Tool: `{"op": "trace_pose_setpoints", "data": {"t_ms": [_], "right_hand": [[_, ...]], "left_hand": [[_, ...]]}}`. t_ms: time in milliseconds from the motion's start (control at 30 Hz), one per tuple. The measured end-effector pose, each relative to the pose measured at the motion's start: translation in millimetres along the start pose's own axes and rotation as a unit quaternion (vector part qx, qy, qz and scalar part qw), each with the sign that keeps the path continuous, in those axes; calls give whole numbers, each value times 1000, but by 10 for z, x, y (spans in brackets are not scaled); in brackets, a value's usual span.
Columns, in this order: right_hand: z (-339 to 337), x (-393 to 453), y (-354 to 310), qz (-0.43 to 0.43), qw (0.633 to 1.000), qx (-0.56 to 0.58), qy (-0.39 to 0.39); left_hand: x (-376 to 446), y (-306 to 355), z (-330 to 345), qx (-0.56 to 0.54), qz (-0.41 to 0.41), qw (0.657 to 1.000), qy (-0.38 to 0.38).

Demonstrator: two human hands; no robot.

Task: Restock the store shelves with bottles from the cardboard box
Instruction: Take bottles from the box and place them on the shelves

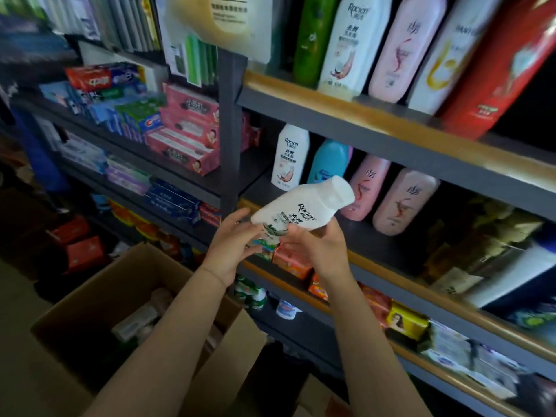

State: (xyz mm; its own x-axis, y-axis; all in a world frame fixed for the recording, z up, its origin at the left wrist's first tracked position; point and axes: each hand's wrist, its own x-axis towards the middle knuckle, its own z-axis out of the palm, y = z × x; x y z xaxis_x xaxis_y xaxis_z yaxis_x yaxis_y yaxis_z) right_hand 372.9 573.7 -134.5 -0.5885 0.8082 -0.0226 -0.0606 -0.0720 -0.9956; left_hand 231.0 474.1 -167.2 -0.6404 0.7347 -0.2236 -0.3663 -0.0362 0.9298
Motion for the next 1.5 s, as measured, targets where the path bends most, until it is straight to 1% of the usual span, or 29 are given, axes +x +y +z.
{"op": "trace_pose_setpoints", "data": {"t_ms": [100,167,233,300,400,533,667,800,1000,1133,1367,1500], "right_hand": [[40,224,-82,-80,994,-75,19],[125,371,-162,-117,985,-120,27],[208,541,-198,-140,976,-165,30],[259,717,-186,-136,973,-182,33],[281,941,-129,-96,981,-162,39],[293,1171,-19,-57,976,-198,70],[375,1357,-12,-44,968,-229,90],[471,1447,26,-50,959,-256,109],[516,1387,316,-13,962,-255,98],[532,1441,291,30,968,-228,98],[538,1548,257,46,967,-224,113],[549,1577,258,43,966,-230,109]], "left_hand": [[221,162,159,98,63,993,-31],[353,276,249,160,116,979,-42],[461,388,292,194,157,967,-51],[581,483,293,205,167,962,-68],[815,531,251,236,145,956,-97],[1107,545,257,260,120,953,-99],[1307,567,297,250,93,958,-103],[1461,522,280,222,70,969,-88],[1591,488,314,189,69,974,-101],[1649,466,357,168,66,979,-100],[1768,439,427,150,78,982,-87],[1795,427,442,149,85,982,-79]]}}
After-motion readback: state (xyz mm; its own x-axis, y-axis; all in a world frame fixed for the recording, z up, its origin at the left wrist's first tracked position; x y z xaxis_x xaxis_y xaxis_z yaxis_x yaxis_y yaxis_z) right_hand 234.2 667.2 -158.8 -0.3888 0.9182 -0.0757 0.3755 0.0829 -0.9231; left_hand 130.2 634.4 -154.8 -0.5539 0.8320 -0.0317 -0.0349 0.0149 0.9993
